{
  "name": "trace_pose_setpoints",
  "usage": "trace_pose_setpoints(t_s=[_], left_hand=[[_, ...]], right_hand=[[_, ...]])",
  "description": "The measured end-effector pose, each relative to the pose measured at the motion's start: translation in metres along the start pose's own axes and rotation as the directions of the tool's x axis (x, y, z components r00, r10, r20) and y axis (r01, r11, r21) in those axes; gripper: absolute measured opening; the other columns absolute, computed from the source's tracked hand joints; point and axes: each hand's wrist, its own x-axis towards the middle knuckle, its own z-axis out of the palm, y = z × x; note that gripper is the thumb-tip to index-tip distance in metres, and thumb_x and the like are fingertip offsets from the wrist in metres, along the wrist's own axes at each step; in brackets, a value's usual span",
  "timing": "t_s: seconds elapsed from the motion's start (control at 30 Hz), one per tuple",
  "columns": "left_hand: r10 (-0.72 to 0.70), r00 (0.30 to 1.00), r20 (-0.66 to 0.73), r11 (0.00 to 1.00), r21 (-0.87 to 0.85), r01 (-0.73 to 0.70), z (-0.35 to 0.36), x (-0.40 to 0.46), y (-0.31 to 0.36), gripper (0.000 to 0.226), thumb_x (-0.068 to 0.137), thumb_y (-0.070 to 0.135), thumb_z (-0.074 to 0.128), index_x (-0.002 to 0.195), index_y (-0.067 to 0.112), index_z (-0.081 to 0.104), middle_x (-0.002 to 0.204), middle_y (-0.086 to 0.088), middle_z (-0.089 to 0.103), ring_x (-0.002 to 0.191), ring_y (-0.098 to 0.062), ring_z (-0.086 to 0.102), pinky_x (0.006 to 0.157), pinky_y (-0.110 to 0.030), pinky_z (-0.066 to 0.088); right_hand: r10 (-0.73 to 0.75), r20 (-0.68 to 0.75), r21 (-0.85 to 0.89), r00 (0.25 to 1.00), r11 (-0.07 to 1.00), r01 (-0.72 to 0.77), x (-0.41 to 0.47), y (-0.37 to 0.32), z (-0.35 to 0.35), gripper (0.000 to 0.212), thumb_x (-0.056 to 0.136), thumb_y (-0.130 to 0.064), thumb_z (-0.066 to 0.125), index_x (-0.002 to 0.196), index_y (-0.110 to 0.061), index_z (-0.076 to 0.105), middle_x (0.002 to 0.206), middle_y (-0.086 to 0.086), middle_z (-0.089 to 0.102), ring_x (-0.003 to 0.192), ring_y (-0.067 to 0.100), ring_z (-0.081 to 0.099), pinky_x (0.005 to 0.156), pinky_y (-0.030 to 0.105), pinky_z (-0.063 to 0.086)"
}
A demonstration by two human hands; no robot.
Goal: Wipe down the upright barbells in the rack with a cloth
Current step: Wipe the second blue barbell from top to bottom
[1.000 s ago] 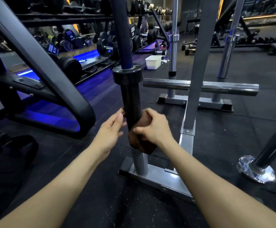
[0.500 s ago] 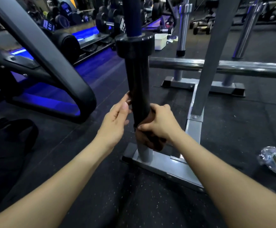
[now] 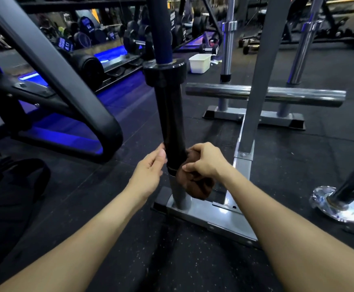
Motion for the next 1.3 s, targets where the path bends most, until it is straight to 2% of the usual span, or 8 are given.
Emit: trace_pose_setpoints(t_s=[0.53,0.7,0.8,0.87,0.93,1.0,1.13,1.3], left_hand=[[-0.006,1.000,0.006,0.999,-0.036,0.006,-0.003,0.000,0.003,0.037,0.101,0.037,0.034,0.136,0.030,0.046,0.132,0.009,0.054,0.122,-0.008,0.048,0.093,-0.029,0.037],[-0.024,1.000,0.019,0.998,-0.050,0.025,-0.008,0.001,0.000,0.039,0.100,0.039,0.034,0.135,0.027,0.047,0.126,0.011,0.055,0.123,-0.008,0.048,0.099,-0.033,0.039],[-0.041,0.999,0.035,0.997,-0.061,0.043,-0.007,0.001,-0.006,0.038,0.100,0.040,0.033,0.133,0.029,0.048,0.123,0.013,0.056,0.123,-0.008,0.048,0.102,-0.034,0.038],[-0.040,0.998,0.041,0.997,-0.065,0.042,-0.004,0.002,-0.010,0.033,0.100,0.040,0.033,0.129,0.036,0.048,0.121,0.015,0.057,0.121,-0.006,0.049,0.100,-0.032,0.039],[-0.032,0.999,0.041,0.997,-0.070,0.035,-0.002,0.003,-0.013,0.026,0.101,0.040,0.032,0.121,0.044,0.048,0.116,0.020,0.057,0.117,-0.003,0.050,0.097,-0.030,0.039],[-0.034,0.999,0.040,0.996,-0.079,0.037,-0.001,0.003,-0.015,0.024,0.101,0.039,0.031,0.117,0.047,0.048,0.116,0.020,0.057,0.117,-0.003,0.050,0.099,-0.030,0.039],[-0.016,0.999,0.044,0.999,-0.043,0.017,-0.003,0.004,-0.019,0.026,0.101,0.041,0.032,0.122,0.047,0.046,0.133,0.011,0.053,0.123,-0.005,0.048,0.102,-0.032,0.039],[-0.013,0.999,0.043,1.000,-0.016,0.014,-0.003,0.006,-0.024,0.028,0.099,0.044,0.033,0.124,0.048,0.044,0.137,0.009,0.050,0.122,-0.005,0.048,0.099,-0.031,0.040]], right_hand=[[-0.229,0.200,-0.338,0.953,0.897,0.286,-0.038,-0.011,0.035,0.047,0.073,-0.024,0.078,0.118,-0.025,0.064,0.123,0.006,0.055,0.114,0.026,0.052,0.098,0.036,0.045],[-0.134,0.073,-0.300,0.988,0.942,0.150,-0.035,0.002,-0.001,0.038,0.071,-0.013,0.078,0.105,-0.030,0.072,0.093,-0.021,0.056,0.091,0.005,0.056,0.074,0.016,0.044],[-0.075,-0.112,-0.061,0.991,0.996,0.068,-0.027,-0.004,-0.016,0.042,0.072,-0.006,0.078,0.108,-0.025,0.070,0.103,-0.007,0.063,0.087,0.015,0.062,0.061,0.028,0.058],[-0.122,-0.213,0.069,0.969,0.988,0.140,-0.017,-0.011,-0.020,0.054,0.073,-0.007,0.078,0.122,-0.023,0.063,0.121,0.001,0.060,0.097,0.020,0.062,0.075,0.038,0.059],[-0.224,-0.203,-0.103,0.953,0.973,0.207,-0.010,-0.014,-0.016,0.063,0.074,-0.015,0.076,0.133,-0.024,0.054,0.124,0.007,0.053,0.112,0.025,0.055,0.094,0.024,0.043],[-0.239,-0.101,-0.269,0.966,0.941,0.204,-0.008,-0.007,-0.005,0.066,0.076,-0.016,0.073,0.137,-0.025,0.050,0.117,0.009,0.047,0.116,0.031,0.051,0.091,0.019,0.034],[-0.130,0.048,-0.368,0.990,0.919,0.139,-0.002,0.014,0.012,0.068,0.080,-0.008,0.062,0.142,-0.028,0.042,0.134,0.009,0.038,0.126,0.032,0.044,0.107,0.030,0.035],[-0.135,0.035,-0.426,0.990,0.894,0.137,0.005,0.014,0.018,0.068,0.081,-0.005,0.054,0.143,-0.030,0.041,0.138,0.005,0.035,0.123,0.035,0.046,0.103,0.039,0.041]])
